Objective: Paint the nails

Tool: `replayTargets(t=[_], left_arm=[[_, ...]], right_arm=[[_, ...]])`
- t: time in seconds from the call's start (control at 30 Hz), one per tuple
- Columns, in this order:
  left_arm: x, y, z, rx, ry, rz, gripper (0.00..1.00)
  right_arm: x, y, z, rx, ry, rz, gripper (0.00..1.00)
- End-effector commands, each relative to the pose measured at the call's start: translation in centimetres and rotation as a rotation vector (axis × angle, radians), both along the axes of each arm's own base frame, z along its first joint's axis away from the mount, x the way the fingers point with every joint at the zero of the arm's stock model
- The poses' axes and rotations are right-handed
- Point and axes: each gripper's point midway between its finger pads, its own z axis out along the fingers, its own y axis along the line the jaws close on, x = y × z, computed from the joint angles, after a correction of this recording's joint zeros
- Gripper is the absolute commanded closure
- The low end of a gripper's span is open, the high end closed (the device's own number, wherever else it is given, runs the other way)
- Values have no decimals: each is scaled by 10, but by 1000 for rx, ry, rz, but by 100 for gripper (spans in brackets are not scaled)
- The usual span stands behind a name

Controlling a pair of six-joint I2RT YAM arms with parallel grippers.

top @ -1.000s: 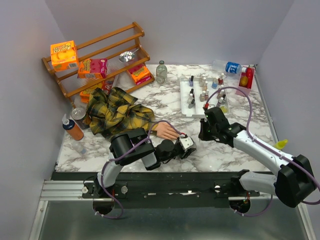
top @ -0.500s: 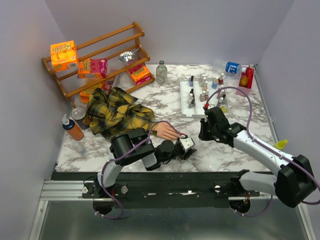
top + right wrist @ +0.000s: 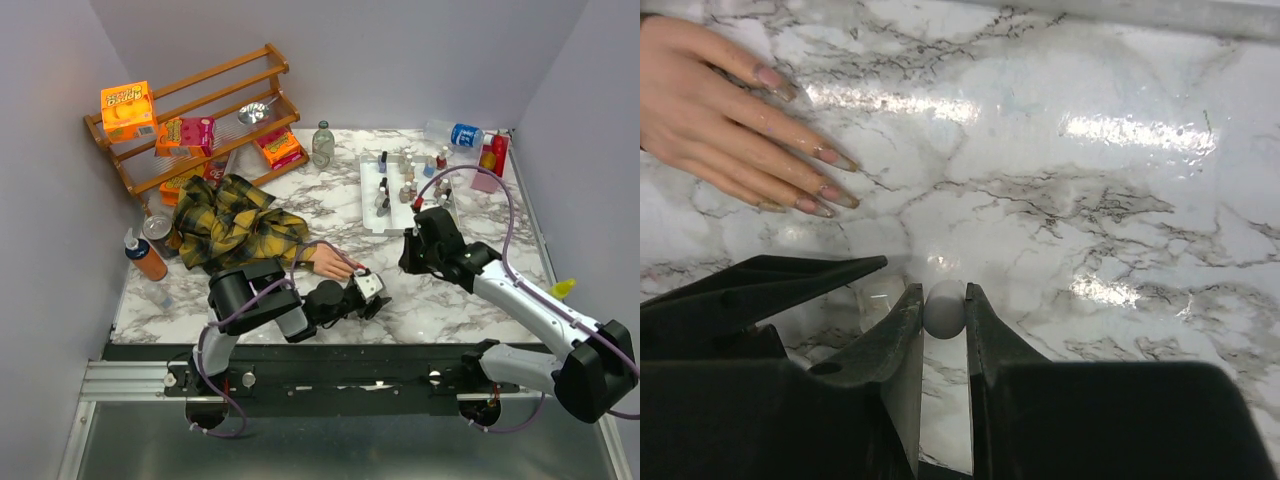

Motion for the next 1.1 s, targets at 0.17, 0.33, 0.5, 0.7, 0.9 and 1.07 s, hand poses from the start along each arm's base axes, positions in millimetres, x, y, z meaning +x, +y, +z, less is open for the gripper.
replayTargets(t=[0.17, 0.33, 0.5, 0.7, 0.9, 1.07], left_arm=[[0, 22, 48, -68, -40, 70, 34], [-7, 44, 58, -99, -3, 106, 32], [4, 68, 74, -67, 75, 254, 31], [32, 100, 76, 99, 213, 546, 26], [42, 145, 100, -13, 324, 794, 1], [49, 185, 114, -143, 400, 992, 1]], right_arm=[[10, -2, 41, 3, -91, -16, 99], [12, 0, 51, 18, -111, -9, 99], [10, 5, 60, 44, -128, 25, 99], [13, 9, 67, 61, -157, 47, 99], [15, 15, 68, 79, -159, 65, 99], [15, 19, 70, 94, -163, 75, 99]])
